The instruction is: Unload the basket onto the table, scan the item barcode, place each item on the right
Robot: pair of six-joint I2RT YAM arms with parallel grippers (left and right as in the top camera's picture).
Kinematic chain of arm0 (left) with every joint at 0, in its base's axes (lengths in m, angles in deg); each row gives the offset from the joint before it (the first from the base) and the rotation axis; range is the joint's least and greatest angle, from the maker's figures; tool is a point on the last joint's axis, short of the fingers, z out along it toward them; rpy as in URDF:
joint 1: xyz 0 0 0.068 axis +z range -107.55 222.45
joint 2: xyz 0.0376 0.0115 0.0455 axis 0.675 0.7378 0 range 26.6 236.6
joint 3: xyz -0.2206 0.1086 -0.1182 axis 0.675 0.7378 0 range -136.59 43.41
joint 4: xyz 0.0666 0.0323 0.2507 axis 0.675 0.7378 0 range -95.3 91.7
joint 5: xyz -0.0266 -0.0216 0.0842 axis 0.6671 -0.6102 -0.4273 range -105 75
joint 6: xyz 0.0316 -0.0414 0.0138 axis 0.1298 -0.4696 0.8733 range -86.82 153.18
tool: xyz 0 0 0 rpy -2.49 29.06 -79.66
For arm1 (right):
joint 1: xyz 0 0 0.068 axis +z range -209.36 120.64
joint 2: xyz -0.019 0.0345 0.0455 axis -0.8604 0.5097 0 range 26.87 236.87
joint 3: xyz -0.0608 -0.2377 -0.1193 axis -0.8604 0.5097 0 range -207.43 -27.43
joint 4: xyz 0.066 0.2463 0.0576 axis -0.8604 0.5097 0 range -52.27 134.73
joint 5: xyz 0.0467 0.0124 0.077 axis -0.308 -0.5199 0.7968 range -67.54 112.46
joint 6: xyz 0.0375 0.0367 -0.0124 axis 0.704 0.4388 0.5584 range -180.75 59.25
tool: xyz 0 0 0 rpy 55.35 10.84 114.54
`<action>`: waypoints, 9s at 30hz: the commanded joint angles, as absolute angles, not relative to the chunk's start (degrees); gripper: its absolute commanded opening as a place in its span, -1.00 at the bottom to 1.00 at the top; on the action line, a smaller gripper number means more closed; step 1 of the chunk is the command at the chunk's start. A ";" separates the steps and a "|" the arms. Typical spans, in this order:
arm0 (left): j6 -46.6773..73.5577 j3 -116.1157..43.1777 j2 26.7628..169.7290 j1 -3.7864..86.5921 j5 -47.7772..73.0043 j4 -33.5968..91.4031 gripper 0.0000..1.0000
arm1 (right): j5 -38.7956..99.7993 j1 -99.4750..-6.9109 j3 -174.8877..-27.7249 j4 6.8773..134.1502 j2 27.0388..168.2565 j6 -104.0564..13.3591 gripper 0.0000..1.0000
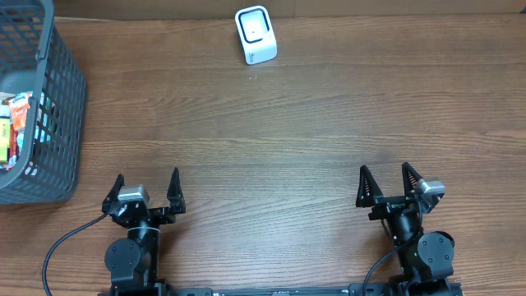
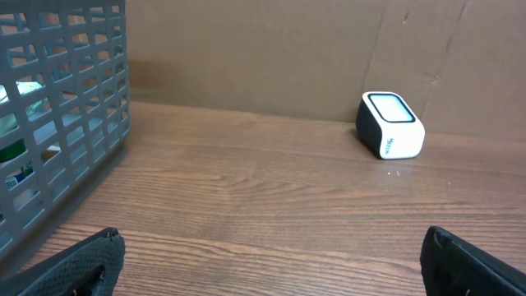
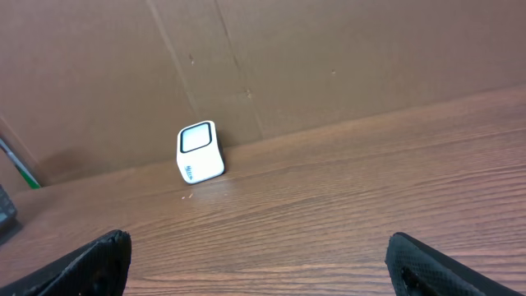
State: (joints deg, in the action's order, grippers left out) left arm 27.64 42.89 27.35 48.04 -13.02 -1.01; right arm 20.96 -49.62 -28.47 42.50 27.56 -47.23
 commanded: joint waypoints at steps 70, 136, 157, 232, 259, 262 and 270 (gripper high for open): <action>27.92 43.11 26.85 47.62 -12.65 -1.12 0.99 | 20.63 -50.06 -27.88 42.37 27.04 -47.43 1.00; 34.83 -71.72 97.54 47.66 7.15 68.85 0.99 | 20.63 -50.06 -27.88 42.37 27.04 -47.43 1.00; 34.54 -71.72 110.26 59.18 -20.11 55.19 0.99 | 20.63 -50.06 -27.88 42.37 27.04 -47.40 1.00; 38.22 -71.86 125.51 82.92 -3.58 49.61 -0.18 | 20.63 -50.06 -27.88 42.37 27.04 -47.43 1.00; 18.26 -71.09 106.58 49.04 1.51 75.43 -0.41 | 20.63 -50.06 -27.88 42.37 27.04 -47.43 1.00; 14.65 -70.22 108.84 40.28 -3.65 75.47 -0.41 | 20.63 -50.06 -27.88 42.37 27.04 -47.43 1.00; 2.98 -69.91 120.57 18.60 -15.14 73.09 -0.38 | 20.63 -50.06 -27.88 42.37 27.04 -47.43 1.00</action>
State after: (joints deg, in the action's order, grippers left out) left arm 9.95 -70.09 116.11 25.46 -9.11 75.01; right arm 20.96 -49.62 -28.47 42.50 27.56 -47.27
